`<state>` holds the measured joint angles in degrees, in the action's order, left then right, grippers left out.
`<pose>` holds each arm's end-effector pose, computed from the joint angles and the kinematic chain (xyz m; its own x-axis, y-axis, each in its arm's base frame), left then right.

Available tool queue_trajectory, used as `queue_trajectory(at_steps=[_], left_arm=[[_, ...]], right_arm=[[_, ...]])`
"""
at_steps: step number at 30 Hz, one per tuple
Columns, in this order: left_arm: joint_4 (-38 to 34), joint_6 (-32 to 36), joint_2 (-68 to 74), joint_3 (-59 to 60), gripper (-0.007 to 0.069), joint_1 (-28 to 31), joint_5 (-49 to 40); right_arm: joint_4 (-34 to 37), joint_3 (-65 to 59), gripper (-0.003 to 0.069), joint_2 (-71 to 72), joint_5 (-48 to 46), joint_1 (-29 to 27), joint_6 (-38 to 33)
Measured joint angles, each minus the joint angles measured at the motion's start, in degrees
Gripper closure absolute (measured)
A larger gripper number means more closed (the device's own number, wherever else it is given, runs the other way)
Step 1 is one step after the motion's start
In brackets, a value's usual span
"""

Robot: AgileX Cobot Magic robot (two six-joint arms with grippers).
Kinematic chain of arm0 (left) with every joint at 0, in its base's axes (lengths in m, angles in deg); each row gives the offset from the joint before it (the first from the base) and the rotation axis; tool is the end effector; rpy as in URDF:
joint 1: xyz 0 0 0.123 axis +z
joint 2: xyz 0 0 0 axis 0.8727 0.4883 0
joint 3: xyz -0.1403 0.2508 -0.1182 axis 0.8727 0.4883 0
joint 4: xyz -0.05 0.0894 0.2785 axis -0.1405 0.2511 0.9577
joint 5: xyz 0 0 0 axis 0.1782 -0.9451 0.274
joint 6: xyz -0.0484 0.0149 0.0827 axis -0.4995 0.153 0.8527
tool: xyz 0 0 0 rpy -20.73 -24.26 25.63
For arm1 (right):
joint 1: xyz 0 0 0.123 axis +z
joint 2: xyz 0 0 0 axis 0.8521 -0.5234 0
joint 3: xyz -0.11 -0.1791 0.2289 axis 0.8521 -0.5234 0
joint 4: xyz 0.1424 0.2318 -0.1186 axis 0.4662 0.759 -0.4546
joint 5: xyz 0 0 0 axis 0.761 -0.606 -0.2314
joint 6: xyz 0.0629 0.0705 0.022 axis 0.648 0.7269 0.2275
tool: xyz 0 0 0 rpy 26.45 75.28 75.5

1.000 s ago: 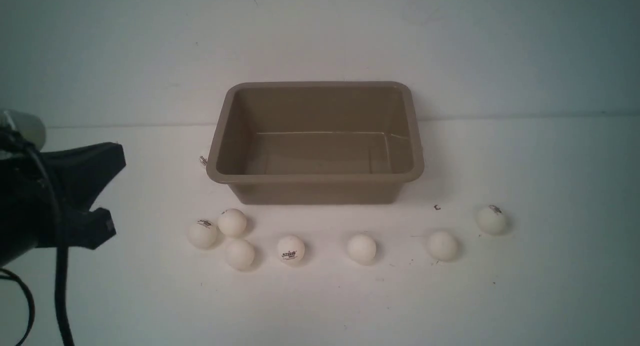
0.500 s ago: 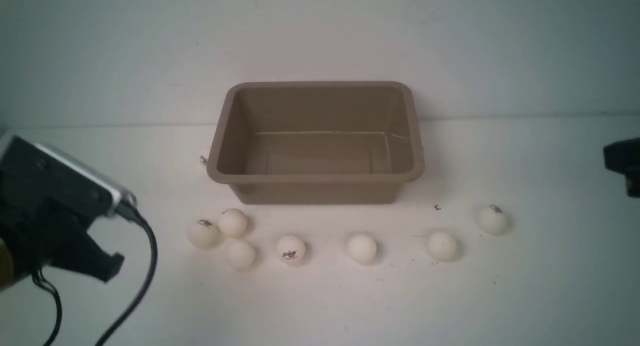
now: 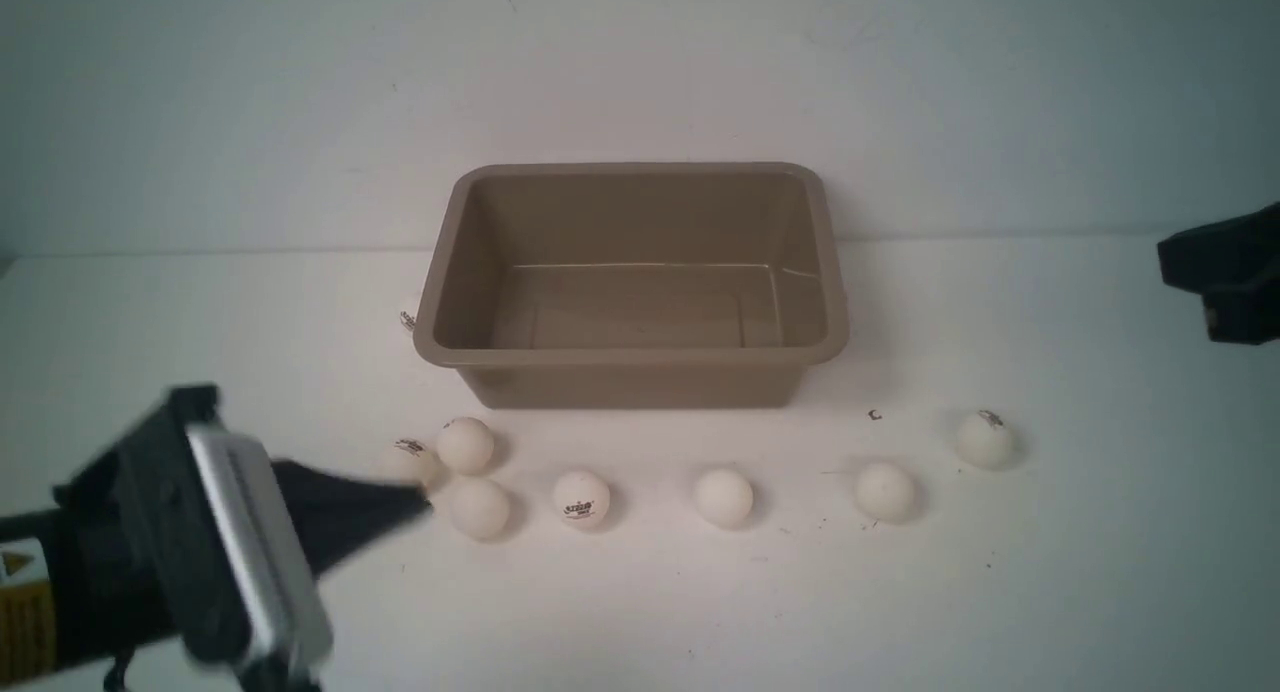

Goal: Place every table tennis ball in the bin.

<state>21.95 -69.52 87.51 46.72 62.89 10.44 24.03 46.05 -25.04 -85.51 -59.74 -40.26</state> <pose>0.2129 -0.0444 0.2431 -0.1961 0.4382 -0.8772 0.6346 0.7387 0.2271 0.2675 0.0365 0.3467 -0.5634 -0.2513 -0.7870 -0.4877 0.8701 0.0713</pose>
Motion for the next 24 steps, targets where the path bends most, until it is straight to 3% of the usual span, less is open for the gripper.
queue_trajectory(at_steps=[3, 5, 8, 11, 13, 15, 16, 17, 18, 20, 21, 23, 24], left_arm=[[-7.5, -7.3, 0.0, -0.2, 0.0629, 0.0, -22.1], [-11.9, -7.5, 0.0, -0.2, 0.0629, 0.1, -37.1], [-19.6, -1.8, 0.0, -0.2, 0.0629, 0.1, -48.3], [-33.0, 9.6, 0.0, -0.2, 0.0629, 0.1, -57.9], [-45.0, 21.3, 0.0, -0.2, 0.0629, 0.1, -63.6], [-72.6, 50.4, 0.0, -0.2, 0.0629, 0.1, -72.2], [-83.0, 64.4, 0.0, -0.2, 0.0629, 0.1, -74.0], [-86.4, 66.3, 0.0, -0.2, 0.0629, 0.1, -74.3], [-96.0, 77.5, 0.0, -0.3, 0.0629, 0.1, -74.6], [-109.5, 92.5, 0.0, -1.2, 0.0629, 0.1, -73.5], [-117.9, 100.9, 0.0, -1.8, 0.0629, 0.1, -71.5], [-127.0, 109.8, 0.1, -2.9, 0.0629, 0.1, -66.4], [-136.8, 116.4, 0.6, -4.3, 0.0628, 0.1, -60.1]], right_arm=[[1.1, 0.0, 0.0671, -0.3, 0.0, 0.0, -0.3], [1.7, 0.0, 0.0671, -0.3, 0.0, 0.0, -0.5], [3.0, 0.0, 0.0671, -0.3, 0.0, 0.0, -1.7], [4.7, 0.0, 0.0671, -0.3, 0.0, 0.0, -3.4], [5.7, 0.0, 0.0671, -0.3, 0.0, 0.0, -4.3], [7.6, 0.0, 0.0671, -0.3, 0.0, 0.0, -5.7], [7.9, 0.0, 0.0671, -0.3, 0.0, 0.0, -6.4], [8.0, 0.0, 0.0671, -0.3, 0.0, 0.0, -6.5], [8.1, 0.0, 0.0671, -0.3, 0.0, 0.0, -6.8], [8.3, 0.0, 0.0671, -0.3, -0.3, 0.0, -7.5], [8.4, 0.0, 0.0671, -0.3, -0.5, 0.0, -7.6], [8.5, 0.0, 0.0671, -0.3, -0.9, 0.0, -7.6], [8.5, 0.0, 0.0671, -0.3, -0.9, 0.0, -7.7]])
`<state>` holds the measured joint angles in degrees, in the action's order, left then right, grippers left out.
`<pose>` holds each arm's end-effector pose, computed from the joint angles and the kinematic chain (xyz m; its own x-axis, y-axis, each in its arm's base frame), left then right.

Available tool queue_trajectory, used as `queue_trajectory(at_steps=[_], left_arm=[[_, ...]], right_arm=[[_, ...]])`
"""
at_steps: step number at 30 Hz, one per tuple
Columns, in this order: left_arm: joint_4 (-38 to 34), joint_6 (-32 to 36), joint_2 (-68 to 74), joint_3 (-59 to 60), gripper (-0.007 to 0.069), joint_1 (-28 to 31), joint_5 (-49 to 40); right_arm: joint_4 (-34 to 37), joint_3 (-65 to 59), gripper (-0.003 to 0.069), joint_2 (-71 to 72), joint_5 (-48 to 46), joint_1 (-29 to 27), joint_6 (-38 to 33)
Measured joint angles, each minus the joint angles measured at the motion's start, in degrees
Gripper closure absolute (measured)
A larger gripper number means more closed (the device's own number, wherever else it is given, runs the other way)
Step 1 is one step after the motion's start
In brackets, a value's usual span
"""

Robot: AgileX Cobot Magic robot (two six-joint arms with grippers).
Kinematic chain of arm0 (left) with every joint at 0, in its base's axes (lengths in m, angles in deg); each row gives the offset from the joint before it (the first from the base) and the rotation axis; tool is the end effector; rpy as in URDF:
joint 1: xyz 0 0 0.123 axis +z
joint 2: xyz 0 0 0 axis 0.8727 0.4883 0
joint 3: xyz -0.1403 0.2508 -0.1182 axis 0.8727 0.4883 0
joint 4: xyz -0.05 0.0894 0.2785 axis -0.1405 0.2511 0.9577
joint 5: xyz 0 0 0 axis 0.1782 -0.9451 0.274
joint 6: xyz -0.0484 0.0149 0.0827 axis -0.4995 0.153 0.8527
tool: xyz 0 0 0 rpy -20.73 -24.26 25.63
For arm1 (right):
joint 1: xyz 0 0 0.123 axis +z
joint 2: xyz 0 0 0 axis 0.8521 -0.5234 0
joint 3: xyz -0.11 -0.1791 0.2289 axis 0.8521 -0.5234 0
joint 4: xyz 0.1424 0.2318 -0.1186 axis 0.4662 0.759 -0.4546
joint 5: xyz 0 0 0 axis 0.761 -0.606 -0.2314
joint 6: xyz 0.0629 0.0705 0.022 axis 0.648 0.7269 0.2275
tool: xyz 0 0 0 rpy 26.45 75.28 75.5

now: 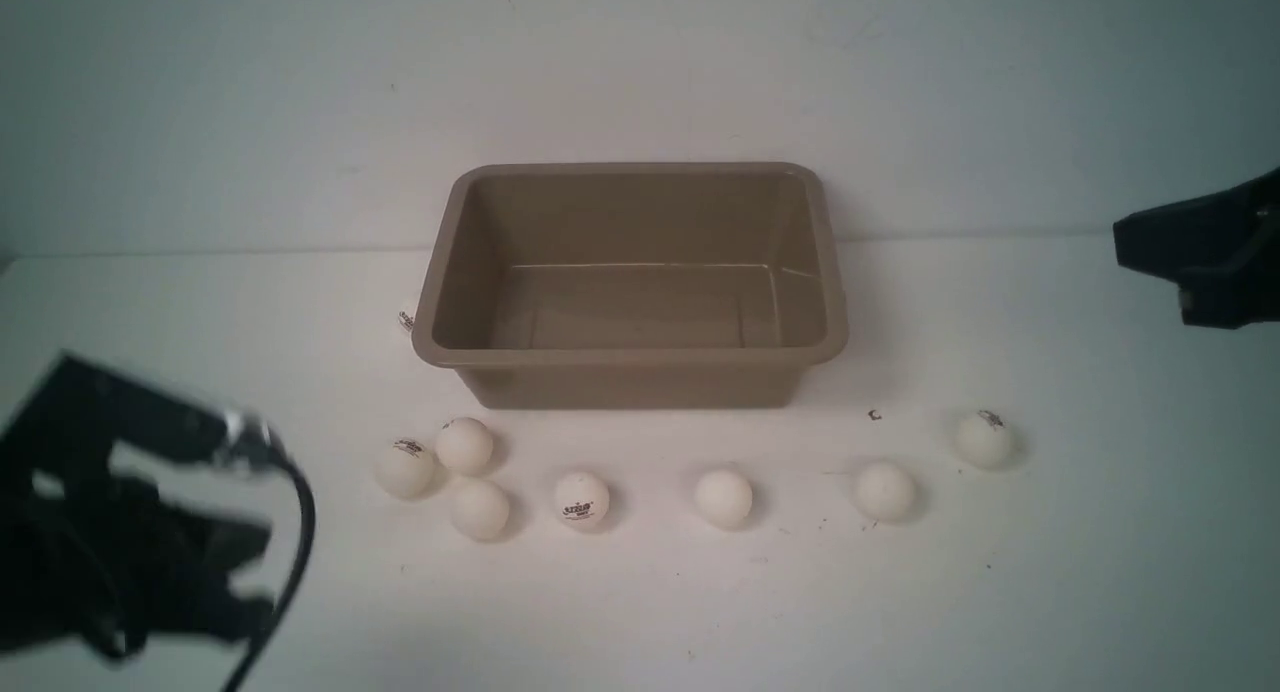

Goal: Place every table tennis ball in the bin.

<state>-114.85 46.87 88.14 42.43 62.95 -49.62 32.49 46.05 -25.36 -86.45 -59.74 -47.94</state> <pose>0.2172 -0.0219 0.2382 -0.6361 0.2072 -0.7433 0.3504 0.9358 -0.0390 0.2685 0.0446 0.3513 -0.5061 -0.2428 -0.8276 -0.5542 0.8268 0.0964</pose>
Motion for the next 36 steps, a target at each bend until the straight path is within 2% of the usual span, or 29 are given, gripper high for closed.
queue_trajectory(at_steps=[1, 5, 11, 13, 19, 24, 27, 29, 30, 31, 32, 33, 34, 36], left_arm=[[-4.9, 3.9, 1.0, -1.0, 0.0626, 0.0, 3.0], [-11.8, 11.4, 7.2, -4.1, 0.0605, 0.0, 3.3], [-12.6, 12.5, 14.6, -7.2, 0.0564, 0.0, 1.7], [-12.4, 12.5, 17.6, -9.3, 0.0543, 0.0, 2.0], [-12.4, 14.0, 20.2, -12.5, 0.0510, 0.0, 2.4], [-12.4, 15.5, 20.2, -13.8, 0.0510, 0.0, 3.7], [-12.4, 15.5, 20.2, -13.8, 0.0510, 0.0, 3.8], [-12.4, 15.5, 20.2, -13.8, 0.0510, 0.0, 3.8], [-12.4, 15.5, 20.2, -13.9, 0.0510, 0.0, 3.8], [-12.4, 15.5, 20.2, -13.9, 0.0510, 0.0, 3.8], [-12.4, 15.5, 20.2, -13.9, 0.0510, 0.0, 3.8], [-12.4, 15.5, 20.2, -13.9, 0.0510, 0.0, 3.8], [-12.4, 15.5, 20.2, -13.9, 0.0510, 0.0, 3.8], [-12.4, 15.5, 20.2, -13.9, 0.0510, 0.0, 3.8]], right_arm=[[0.0, 0.0, 0.0671, -0.1, 0.0, 0.0, 0.0], [-0.4, 0.0, 0.0671, -2.2, -0.1, 0.0, 0.3], [-5.4, 0.0, 0.0671, -5.2, 0.8, 0.0, 5.7], [-10.2, 0.0, 0.0671, -7.9, 2.3, 0.0, 10.5], [-13.5, 0.0, 0.0671, -13.9, 3.9, 0.4, 14.8], [-16.2, 3.3, 0.0670, -20.7, 5.2, 4.3, 17.2], [-21.7, 7.5, 0.0670, -24.5, 5.2, 7.3, 22.9], [-30.1, 11.5, 0.0670, -27.9, 4.2, 9.8, 32.6], [-32.7, 12.4, 0.0670, -28.3, 3.9, 10.4, 34.2], [-39.0, 14.2, 0.0670, -29.6, 3.1, 11.7, 40.2], [-40.8, 14.5, 0.0670, -29.8, 2.9, 11.9, 42.0], [-45.4, 15.4, 0.0670, -30.4, 2.5, 12.9, 47.0], [-52.9, 16.1, 0.0670, -30.9, 2.3, 14.2, 52.7], [-56.9, 16.2, 0.0670, -31.2, 2.2, 14.7, 56.1]])
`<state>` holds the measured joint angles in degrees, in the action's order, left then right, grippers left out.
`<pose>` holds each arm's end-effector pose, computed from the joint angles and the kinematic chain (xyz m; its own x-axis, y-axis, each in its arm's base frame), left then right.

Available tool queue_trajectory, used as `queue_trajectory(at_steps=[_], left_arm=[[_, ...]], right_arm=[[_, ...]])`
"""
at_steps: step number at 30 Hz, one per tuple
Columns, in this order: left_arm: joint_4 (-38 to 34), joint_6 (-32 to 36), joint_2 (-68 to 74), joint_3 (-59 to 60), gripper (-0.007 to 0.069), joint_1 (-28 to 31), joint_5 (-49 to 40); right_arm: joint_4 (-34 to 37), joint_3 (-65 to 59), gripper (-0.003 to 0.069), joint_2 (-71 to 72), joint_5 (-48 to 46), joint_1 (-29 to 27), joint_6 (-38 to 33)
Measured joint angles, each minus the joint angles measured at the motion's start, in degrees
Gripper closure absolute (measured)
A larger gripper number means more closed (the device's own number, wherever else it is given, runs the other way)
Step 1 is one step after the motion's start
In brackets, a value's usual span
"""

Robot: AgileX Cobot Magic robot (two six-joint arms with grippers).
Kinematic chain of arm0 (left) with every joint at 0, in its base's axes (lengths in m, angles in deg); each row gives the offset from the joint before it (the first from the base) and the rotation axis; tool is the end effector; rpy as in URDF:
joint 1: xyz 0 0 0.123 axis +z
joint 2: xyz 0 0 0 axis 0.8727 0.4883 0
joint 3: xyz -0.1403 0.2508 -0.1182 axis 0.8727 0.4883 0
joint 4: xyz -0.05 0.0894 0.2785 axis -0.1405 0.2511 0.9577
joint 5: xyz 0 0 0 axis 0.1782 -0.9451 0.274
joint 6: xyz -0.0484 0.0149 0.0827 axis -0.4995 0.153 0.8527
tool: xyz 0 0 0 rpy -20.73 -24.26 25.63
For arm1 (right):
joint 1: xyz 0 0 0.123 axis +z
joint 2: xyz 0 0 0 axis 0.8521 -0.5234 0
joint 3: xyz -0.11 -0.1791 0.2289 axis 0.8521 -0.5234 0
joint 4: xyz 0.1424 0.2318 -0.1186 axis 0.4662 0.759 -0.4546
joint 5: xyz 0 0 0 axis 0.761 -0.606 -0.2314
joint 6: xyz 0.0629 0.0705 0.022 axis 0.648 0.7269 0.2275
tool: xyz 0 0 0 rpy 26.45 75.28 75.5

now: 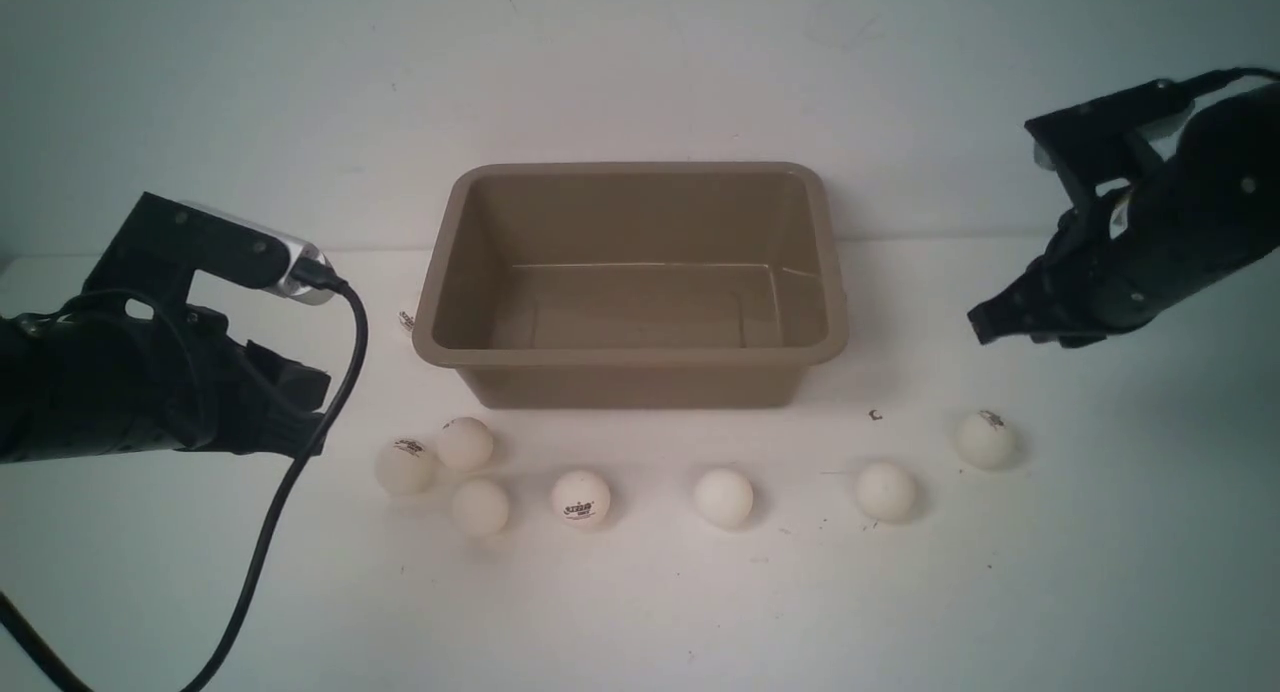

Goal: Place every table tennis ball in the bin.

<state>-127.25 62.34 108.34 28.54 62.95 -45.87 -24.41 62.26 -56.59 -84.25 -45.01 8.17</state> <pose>0.3100 -0.0200 0.2358 -0.6134 0.2400 -0.7524 0.3852 0.9226 -0.0197 0.3918 0.0824 0.2468 -0.8502 -0.3061 -0.4284 -0.2705 0.9520 -0.1432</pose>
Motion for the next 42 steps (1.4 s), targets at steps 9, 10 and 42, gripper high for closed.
queue_trajectory(at_steps=[9, 10, 42], left_arm=[[0.0, 0.0, 0.0, 0.0, 0.0510, 0.0, 0.0], [0.0, 0.0, 0.0, 0.0, 0.0510, 0.0, 0.0], [0.0, 0.0, 0.0, 0.0, 0.0510, 0.0, -0.5]], right_arm=[[0.7, 0.1, 0.0617, -2.0, -0.2, 1.0, 1.3], [2.2, 0.1, 0.0594, -2.4, -0.2, 1.0, 0.1], [4.1, 0.5, 0.0230, -15.6, 4.7, -0.2, 0.2]])
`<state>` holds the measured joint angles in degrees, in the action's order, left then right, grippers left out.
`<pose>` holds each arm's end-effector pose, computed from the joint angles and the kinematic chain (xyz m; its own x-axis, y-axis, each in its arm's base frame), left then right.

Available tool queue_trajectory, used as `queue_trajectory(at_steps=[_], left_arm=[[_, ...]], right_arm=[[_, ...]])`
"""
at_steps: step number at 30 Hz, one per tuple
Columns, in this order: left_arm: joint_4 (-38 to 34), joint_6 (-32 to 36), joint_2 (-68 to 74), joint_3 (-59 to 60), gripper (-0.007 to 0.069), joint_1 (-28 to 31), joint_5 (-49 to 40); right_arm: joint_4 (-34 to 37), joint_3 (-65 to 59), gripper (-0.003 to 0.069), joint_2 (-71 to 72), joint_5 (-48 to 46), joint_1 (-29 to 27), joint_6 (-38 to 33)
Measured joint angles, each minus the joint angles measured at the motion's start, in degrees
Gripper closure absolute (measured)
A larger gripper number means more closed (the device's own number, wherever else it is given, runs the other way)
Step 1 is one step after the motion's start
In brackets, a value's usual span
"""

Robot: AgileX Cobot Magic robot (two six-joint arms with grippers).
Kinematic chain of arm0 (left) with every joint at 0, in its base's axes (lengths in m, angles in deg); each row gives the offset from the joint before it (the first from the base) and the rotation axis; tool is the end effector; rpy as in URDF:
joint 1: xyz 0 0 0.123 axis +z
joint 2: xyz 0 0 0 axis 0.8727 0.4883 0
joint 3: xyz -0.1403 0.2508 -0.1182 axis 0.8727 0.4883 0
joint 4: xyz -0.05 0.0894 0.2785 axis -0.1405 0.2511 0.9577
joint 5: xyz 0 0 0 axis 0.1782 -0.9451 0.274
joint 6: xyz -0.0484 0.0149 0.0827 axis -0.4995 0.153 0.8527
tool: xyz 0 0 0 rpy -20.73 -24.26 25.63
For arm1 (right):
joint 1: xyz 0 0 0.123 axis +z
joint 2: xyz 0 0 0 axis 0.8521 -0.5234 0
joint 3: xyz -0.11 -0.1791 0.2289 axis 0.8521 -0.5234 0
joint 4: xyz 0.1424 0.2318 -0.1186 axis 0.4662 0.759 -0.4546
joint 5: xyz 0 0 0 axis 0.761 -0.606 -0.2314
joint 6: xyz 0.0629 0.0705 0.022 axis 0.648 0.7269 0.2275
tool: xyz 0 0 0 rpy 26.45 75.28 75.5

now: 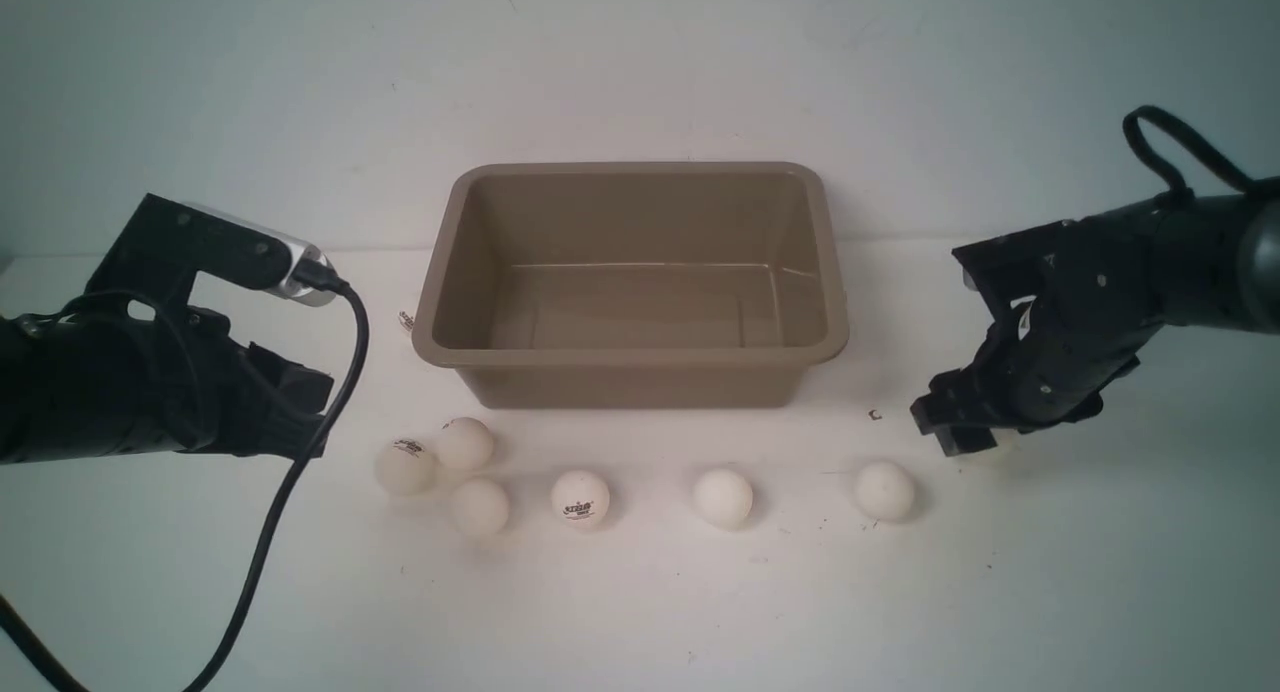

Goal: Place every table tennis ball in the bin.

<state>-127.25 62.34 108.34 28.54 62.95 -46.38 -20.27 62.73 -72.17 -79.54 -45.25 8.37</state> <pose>0.3095 -0.0207 0.2356 -0.6156 0.2410 -0.7503 0.3909 0.9201 -0.0252 0.4182 0.0923 0.1382 -0.9267 -0.2674 -0.2639 -0.2589 0.9636 -0.0671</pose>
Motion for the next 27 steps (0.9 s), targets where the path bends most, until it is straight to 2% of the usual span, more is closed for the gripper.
queue_trajectory(at_steps=[1, 2, 3, 9, 17, 27], left_arm=[[0.0, 0.0, 0.0, 0.0, 0.0510, 0.0, 0.0], [0.0, 0.0, 0.0, 0.0, 0.0510, 0.0, 0.0], [0.0, 0.0, 0.0, 0.0, 0.0510, 0.0, 0.0], [0.0, 0.0, 0.0, 0.0, 0.0510, 0.0, 0.0], [0.0, 0.0, 0.0, 0.0, 0.0510, 0.0, -0.1], [0.0, 0.0, 0.0, 0.0, 0.0510, 0.0, -0.3]], right_arm=[[0.0, 0.0, 0.0230, -0.1, 0.0, 0.0, 0.0], [-0.4, 0.0, 0.0286, -0.1, 0.0, -0.1, 0.5], [-0.6, 0.0, 0.0302, -0.1, 0.1, -0.1, 0.6], [-0.7, 0.4, 0.0299, -0.1, -0.1, -0.1, 0.6], [-0.7, 11.9, 0.0299, 0.5, -8.2, 0.4, -0.3], [0.1, 33.2, 0.0299, -4.0, -14.2, 9.7, -3.1]])
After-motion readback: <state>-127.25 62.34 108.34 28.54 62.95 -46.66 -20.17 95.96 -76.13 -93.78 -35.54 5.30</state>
